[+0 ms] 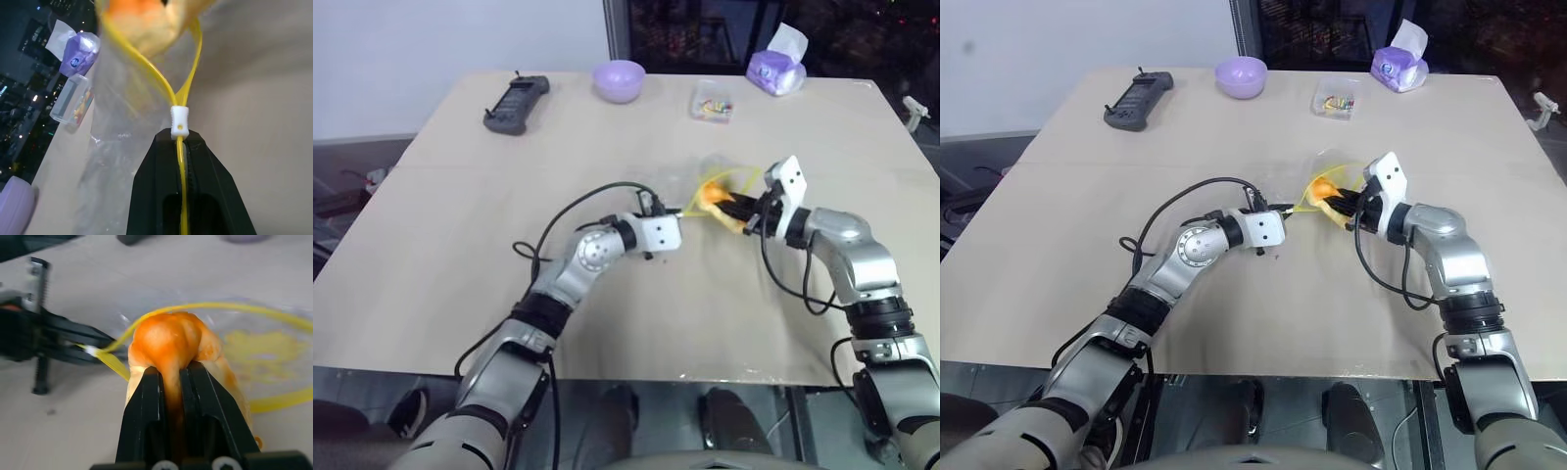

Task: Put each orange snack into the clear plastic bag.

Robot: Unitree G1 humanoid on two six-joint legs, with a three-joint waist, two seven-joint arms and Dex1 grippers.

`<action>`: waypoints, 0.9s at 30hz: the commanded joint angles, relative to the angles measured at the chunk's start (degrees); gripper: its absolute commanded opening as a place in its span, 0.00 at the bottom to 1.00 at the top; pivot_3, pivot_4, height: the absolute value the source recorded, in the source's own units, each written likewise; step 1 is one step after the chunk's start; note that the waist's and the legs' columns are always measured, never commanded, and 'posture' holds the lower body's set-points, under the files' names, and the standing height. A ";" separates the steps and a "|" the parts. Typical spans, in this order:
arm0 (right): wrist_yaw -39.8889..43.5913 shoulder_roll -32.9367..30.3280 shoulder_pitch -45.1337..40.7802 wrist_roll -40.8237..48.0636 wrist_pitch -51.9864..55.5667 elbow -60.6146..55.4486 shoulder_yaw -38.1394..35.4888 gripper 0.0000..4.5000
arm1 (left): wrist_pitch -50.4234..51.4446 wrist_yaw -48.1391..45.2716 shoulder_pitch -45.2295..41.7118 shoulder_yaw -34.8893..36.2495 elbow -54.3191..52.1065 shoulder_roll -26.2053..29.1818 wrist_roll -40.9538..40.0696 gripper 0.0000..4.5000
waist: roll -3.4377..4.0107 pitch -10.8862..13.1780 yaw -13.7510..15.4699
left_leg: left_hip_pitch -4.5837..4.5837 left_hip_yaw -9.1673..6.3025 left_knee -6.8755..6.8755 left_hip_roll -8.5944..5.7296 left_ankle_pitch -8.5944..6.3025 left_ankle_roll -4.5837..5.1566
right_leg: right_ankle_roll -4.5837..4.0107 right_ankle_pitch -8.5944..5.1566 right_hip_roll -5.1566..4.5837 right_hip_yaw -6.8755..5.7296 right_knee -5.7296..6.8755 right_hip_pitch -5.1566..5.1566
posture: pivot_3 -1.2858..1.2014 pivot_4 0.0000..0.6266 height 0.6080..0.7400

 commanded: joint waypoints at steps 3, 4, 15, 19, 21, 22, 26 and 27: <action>-1.30 0.00 -1.53 -3.28 0.65 -3.94 4.10 0.00 | -4.05 0.40 -1.86 -1.07 0.48 -0.24 0.87 0.00 | 0.00 0.00 -0.06 | 0.00 0.00 0.00 0.00 0.00 0.00 | 0.00 0.00 0.00 0.00 0.01 -0.01 | 0.52 0.24 1.00; -2.15 -0.18 -1.75 -5.03 0.30 -3.31 5.22 0.00 | -4.88 0.32 -2.06 -1.21 0.56 -0.24 0.91 0.00 | 0.00 0.00 -0.06 | 0.00 0.00 0.00 0.00 0.00 0.00 | 0.00 0.00 0.00 0.00 0.01 -0.01 | 0.52 0.24 1.00; -7.29 -1.69 -5.44 -11.33 -0.96 8.34 4.60 0.00 | -14.13 -0.43 -4.76 -1.68 3.34 0.17 0.08 0.00 | 0.00 0.00 0.04 | -0.01 0.00 -0.01 0.00 0.01 -0.01 | 0.00 0.00 0.00 -0.01 -0.02 -0.01 | 0.52 0.24 1.00; -6.67 -0.76 -5.51 -9.74 -0.55 7.30 3.61 0.00 | -15.83 0.12 -5.45 -1.47 4.98 0.14 0.05 0.00 | 0.00 0.00 -0.29 | -0.01 0.03 -0.01 -0.01 0.00 0.00 | 0.00 0.00 0.00 0.02 -0.02 -0.02 | 0.52 0.24 1.00; -5.84 0.49 -5.66 -7.65 0.63 5.53 2.89 0.00 | -16.77 0.06 -5.45 -1.71 5.49 0.10 0.08 0.00 | 0.00 0.00 -0.39 | 0.00 0.03 -0.03 0.01 0.00 0.00 | 0.00 0.00 0.02 0.03 0.01 -0.05 | 0.52 0.24 1.00; -5.40 1.42 -5.73 -6.03 1.44 4.15 2.35 0.00 | -17.06 -0.04 -5.38 -1.85 5.64 0.07 0.16 0.00 | 0.00 0.00 -0.37 | 0.00 0.02 -0.03 0.02 0.00 0.00 | 0.00 0.00 0.03 0.03 0.01 -0.06 | 0.52 0.24 1.00; -6.52 5.43 -6.33 -1.68 4.50 0.38 0.20 0.00 | -17.76 -1.14 -4.95 -2.19 6.07 -0.25 -0.40 0.00 | 0.00 0.00 -0.26 | -0.01 0.02 -0.04 0.02 0.00 -0.01 | 0.00 0.00 0.03 0.03 0.02 -0.06 | 0.52 0.24 1.00; -7.12 5.88 -6.15 -1.68 5.01 -0.14 0.29 0.00 | -17.89 -1.26 -4.79 -2.16 5.99 -0.31 -0.47 0.00 | 0.00 0.00 -0.13 | 0.00 0.01 -0.04 0.02 0.00 0.00 | 0.00 0.00 0.02 0.02 0.02 -0.05 | 0.52 0.24 1.00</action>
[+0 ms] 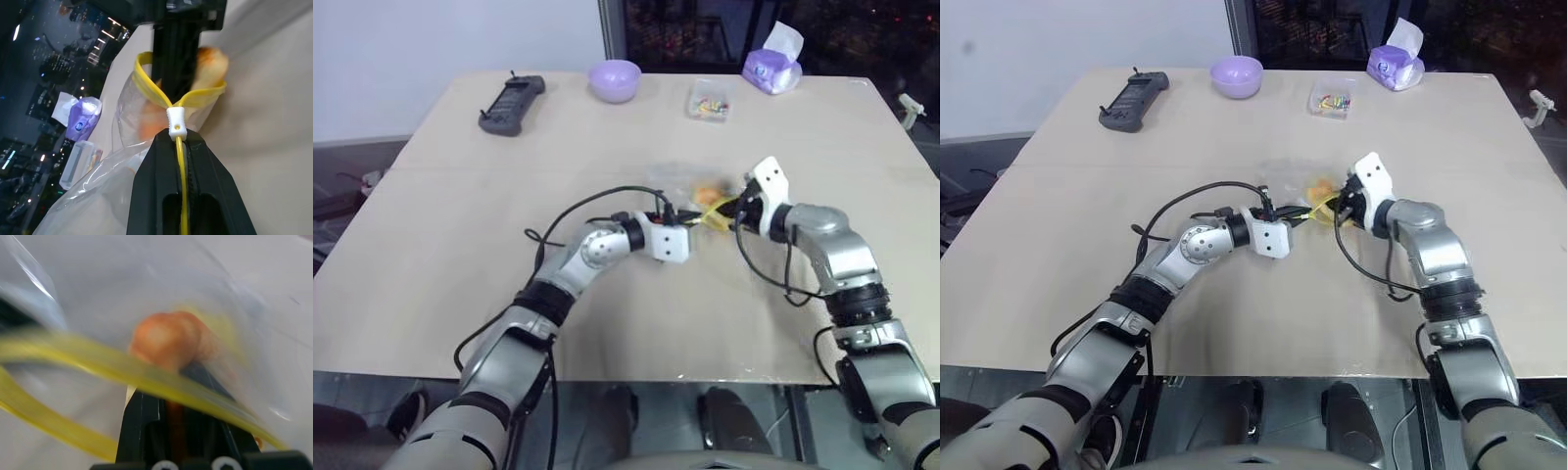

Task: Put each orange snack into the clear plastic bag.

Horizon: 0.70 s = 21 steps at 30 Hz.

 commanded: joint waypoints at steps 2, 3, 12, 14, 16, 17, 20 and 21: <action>-2.28 1.71 -0.83 1.54 1.56 -4.30 -1.46 0.00 | -1.91 -0.71 -0.33 0.07 -0.68 -0.48 -1.78 0.00 | 0.00 0.00 0.42 | 0.00 -0.02 0.00 -0.02 0.00 0.00 | 0.00 0.00 -0.02 -0.03 -0.01 0.02 | 0.52 0.24 1.00; -3.68 2.44 -0.73 0.85 1.48 -3.91 -1.17 0.00 | -2.16 -0.77 -0.32 0.07 -0.72 -0.67 -2.02 0.00 | 0.00 0.00 0.42 | -0.01 -0.02 0.01 -0.03 0.00 0.00 | 0.00 0.00 -0.02 -0.03 -0.01 0.01 | 0.52 0.24 1.00; -5.53 2.06 1.62 1.24 4.36 -6.83 -2.12 0.60 | -0.70 -0.22 0.56 0.96 -0.94 -1.09 -2.08 0.00 | 0.00 0.00 0.09 | 0.00 -0.01 0.00 -0.02 0.00 0.00 | 0.00 0.00 -0.01 -0.02 0.00 -0.01 | 0.52 0.24 1.00; -2.90 -0.11 2.62 3.35 6.29 -9.30 -3.24 0.60 | -0.04 0.03 0.64 1.34 -0.84 -1.05 -2.17 0.00 | 0.00 0.00 0.17 | -0.01 -0.01 0.00 -0.02 0.00 0.00 | 0.00 0.00 -0.01 -0.02 0.00 -0.01 | 0.52 0.24 1.00; -0.75 -2.45 3.87 5.52 7.65 -11.45 -4.70 0.60 | 0.73 0.53 0.61 1.70 -0.56 -1.01 -2.09 0.00 | 0.00 0.00 0.19 | -0.01 -0.02 0.00 -0.03 0.00 0.00 | 0.00 0.00 -0.01 -0.02 -0.01 0.00 | 0.52 0.24 1.00; 0.30 -3.63 4.59 6.72 8.36 -12.47 -5.43 0.60 | 1.14 0.78 0.58 1.84 -0.41 -1.01 -2.04 0.00 | 0.00 0.00 0.23 | -0.02 -0.02 0.00 -0.03 0.00 0.01 | 0.00 0.00 -0.02 -0.02 -0.01 0.01 | 0.52 0.24 1.00; 4.31 -7.43 7.37 10.96 10.67 -16.00 -7.44 0.60 | 2.32 1.11 0.60 2.18 -0.18 -1.14 -2.26 0.00 | 0.00 0.00 0.20 | -0.02 -0.03 0.00 -0.03 -0.01 0.01 | 0.00 0.00 -0.02 -0.03 -0.03 0.02 | 0.52 0.24 1.00; 6.33 -9.94 8.96 10.83 9.49 -16.67 -7.70 0.60 | 2.50 1.16 0.62 2.18 -0.22 -1.16 -2.27 0.00 | 0.00 0.00 0.18 | -0.02 -0.04 0.00 -0.03 -0.01 0.01 | 0.00 0.00 -0.01 -0.04 -0.02 0.02 | 0.52 0.24 1.00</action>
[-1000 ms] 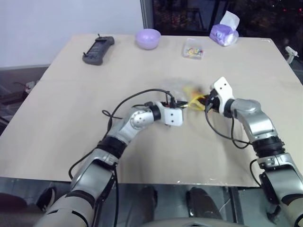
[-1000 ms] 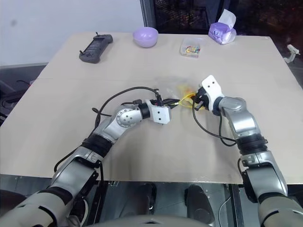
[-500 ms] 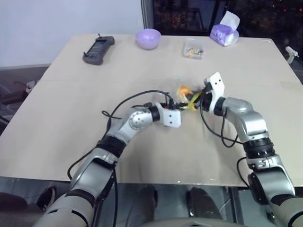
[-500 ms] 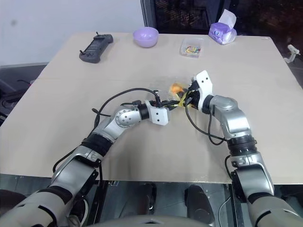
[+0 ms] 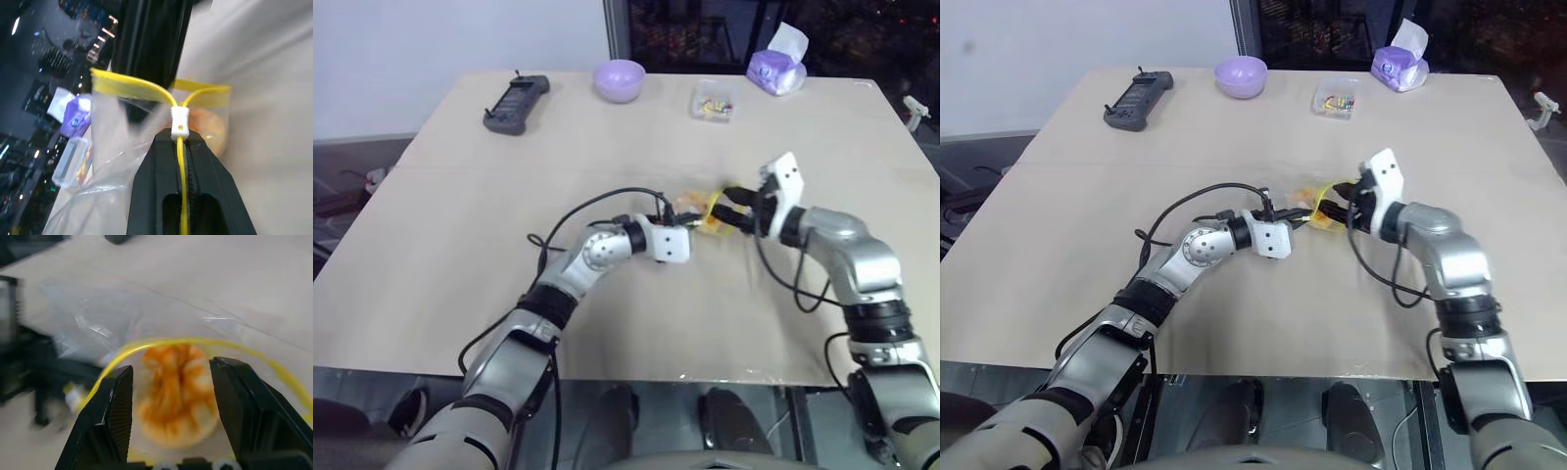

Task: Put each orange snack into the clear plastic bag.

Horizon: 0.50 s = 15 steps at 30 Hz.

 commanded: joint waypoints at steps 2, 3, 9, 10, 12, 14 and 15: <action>5.82 -7.12 3.92 1.01 -3.03 -3.82 -2.07 0.60 | 0.77 0.71 -0.08 1.39 -0.77 -0.22 -1.40 0.00 | -0.01 0.00 0.00 | 0.00 0.01 0.00 0.00 0.00 0.00 | 0.00 0.00 0.00 0.00 0.00 0.00 | 0.52 0.24 1.00; 5.04 -8.97 4.23 -1.73 -5.87 -1.61 -1.68 0.60 | 0.83 0.59 0.07 1.45 -0.93 -0.17 -1.52 0.00 | -0.01 0.00 0.01 | 0.00 0.00 0.00 0.00 0.00 0.00 | 0.00 0.00 0.00 0.00 -0.02 0.01 | 0.52 0.24 1.00; -1.53 -13.89 2.09 -20.89 -26.79 13.44 7.49 0.60 | 1.27 0.00 0.75 1.36 -1.93 -0.03 -2.06 0.00 | -0.01 0.01 -0.35 | 0.06 0.08 -0.01 0.04 0.00 0.00 | 0.00 0.00 0.03 0.07 0.01 -0.01 | 0.52 0.24 1.00; -2.82 -13.37 1.34 -23.10 -29.68 15.49 8.73 0.60 | 1.35 -0.08 0.79 1.34 -2.08 -0.06 -2.15 0.00 | -0.01 0.01 -0.35 | 0.06 0.11 -0.02 0.06 0.00 -0.01 | 0.00 0.00 0.04 0.08 0.01 -0.02 | 0.52 0.24 1.00; -5.01 -11.62 -0.42 -26.11 -34.07 19.10 10.67 0.60 | 1.43 -0.13 0.80 1.34 -2.18 -0.10 -2.24 0.00 | -0.01 0.01 -0.41 | 0.06 0.12 -0.03 0.06 0.01 -0.01 | 0.00 0.00 0.04 0.09 0.02 -0.03 | 0.52 0.24 1.00; -7.06 -10.11 -2.12 -28.88 -38.05 22.32 12.12 0.60 | 1.50 -0.11 0.80 1.34 -2.14 -0.11 -2.25 0.00 | -0.01 0.01 -0.36 | 0.07 0.18 -0.02 0.05 0.01 -0.02 | 0.00 0.00 0.02 0.16 0.01 -0.02 | 0.52 0.24 1.00; -8.35 -9.15 -3.30 -30.14 -39.82 24.01 12.79 0.60 | 1.58 -0.13 0.81 1.35 -2.15 -0.12 -2.28 0.00 | -0.02 0.01 -0.36 | 0.06 0.18 -0.01 0.05 0.01 -0.02 | 0.00 0.00 0.02 0.16 0.00 -0.02 | 0.52 0.24 1.00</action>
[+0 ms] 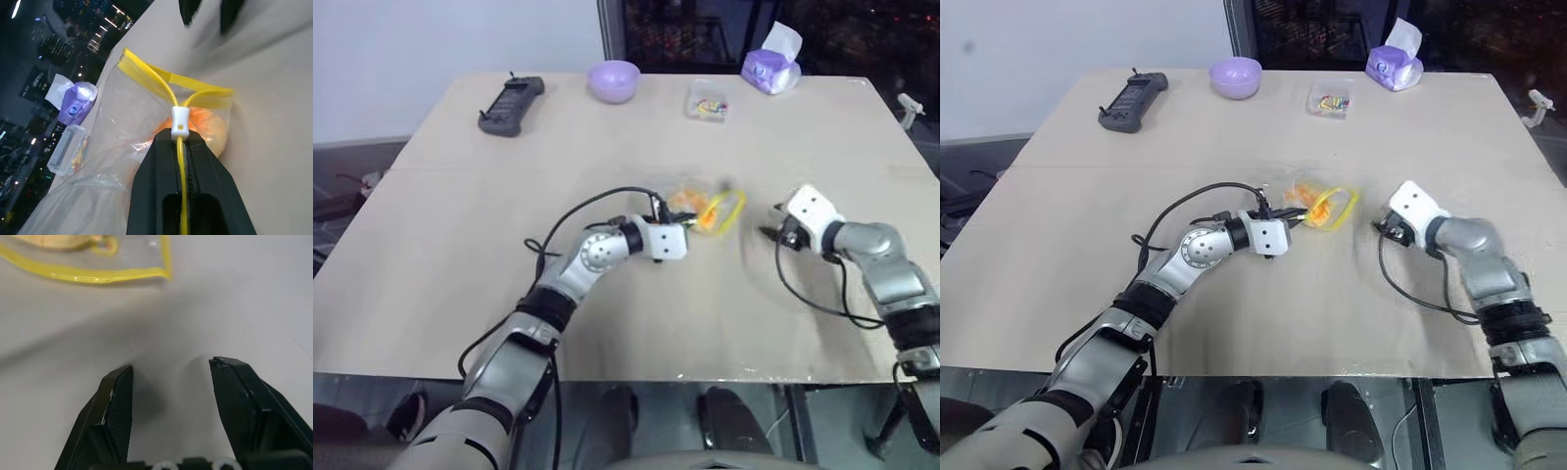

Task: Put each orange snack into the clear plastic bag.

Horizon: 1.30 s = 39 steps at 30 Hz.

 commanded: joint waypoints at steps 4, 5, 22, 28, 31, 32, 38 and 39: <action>-8.98 5.41 -8.93 -8.32 -14.60 12.41 3.19 0.60 | 0.46 -0.14 0.18 0.82 -2.41 -0.22 -1.28 0.00 | 0.00 0.00 0.19 | -0.01 -0.03 -0.01 -0.01 0.01 -0.02 | 0.00 0.00 -0.01 -0.02 0.00 -0.01 | 0.52 0.24 1.00; -9.19 6.13 -9.94 -8.56 -16.39 14.18 3.34 0.60 | 0.52 -0.23 0.38 0.79 -2.72 -0.22 -1.31 0.00 | 0.00 0.00 0.19 | -0.01 -0.02 -0.01 -0.01 0.03 -0.06 | 0.00 0.00 -0.01 -0.02 -0.01 -0.01 | 0.52 0.24 1.00; -9.25 8.90 -12.80 -9.83 -29.92 23.93 3.28 0.00 | 2.40 -0.27 3.06 1.72 -6.47 0.93 -1.08 0.00 | 0.00 0.00 0.18 | -0.01 -0.02 -0.02 -0.02 0.13 -0.22 | 0.00 0.00 -0.02 -0.01 -0.01 -0.01 | 0.52 0.24 1.00; -9.54 6.26 -12.34 -10.64 -28.46 22.34 2.10 0.00 | 3.69 2.04 1.05 4.18 -5.04 1.34 -1.44 0.00 | 0.00 0.00 0.27 | -0.01 -0.02 -0.02 -0.02 0.13 -0.22 | 0.00 0.00 -0.02 -0.01 -0.01 -0.01 | 0.52 0.24 1.00; -8.63 2.87 -13.46 -9.22 -27.20 19.11 -0.21 0.00 | 5.97 6.23 -2.50 7.77 -4.43 0.91 -2.40 0.00 | 0.00 0.03 0.33 | -0.04 -0.03 -0.02 -0.03 0.12 -0.20 | 0.00 0.00 -0.03 -0.01 -0.01 -0.02 | 0.52 0.24 1.00; -7.71 1.87 -13.74 -8.36 -26.46 17.44 -0.99 0.00 | 6.65 7.19 -3.66 8.81 -4.38 0.72 -2.91 0.00 | 0.01 0.04 0.34 | -0.04 -0.04 -0.01 -0.03 0.11 -0.20 | 0.00 0.00 -0.04 -0.02 0.00 -0.02 | 0.52 0.24 1.00; 0.07 -3.13 -14.21 -3.77 -18.68 5.04 -4.03 0.00 | 7.98 8.36 -8.10 10.69 -4.00 0.32 -4.43 0.00 | 0.01 0.03 0.16 | -0.04 -0.02 -0.04 -0.03 0.03 -0.05 | 0.00 0.00 -0.05 -0.02 -0.06 -0.01 | 0.52 0.24 1.00; 1.93 -3.81 -13.55 -3.23 -16.79 2.78 -3.84 0.00 | 7.78 7.91 -7.81 10.27 -4.16 0.24 -4.47 0.00 | 0.01 0.03 0.17 | -0.03 -0.02 -0.05 -0.03 0.03 -0.05 | 0.00 0.00 -0.04 -0.02 -0.06 -0.01 | 0.52 0.24 1.00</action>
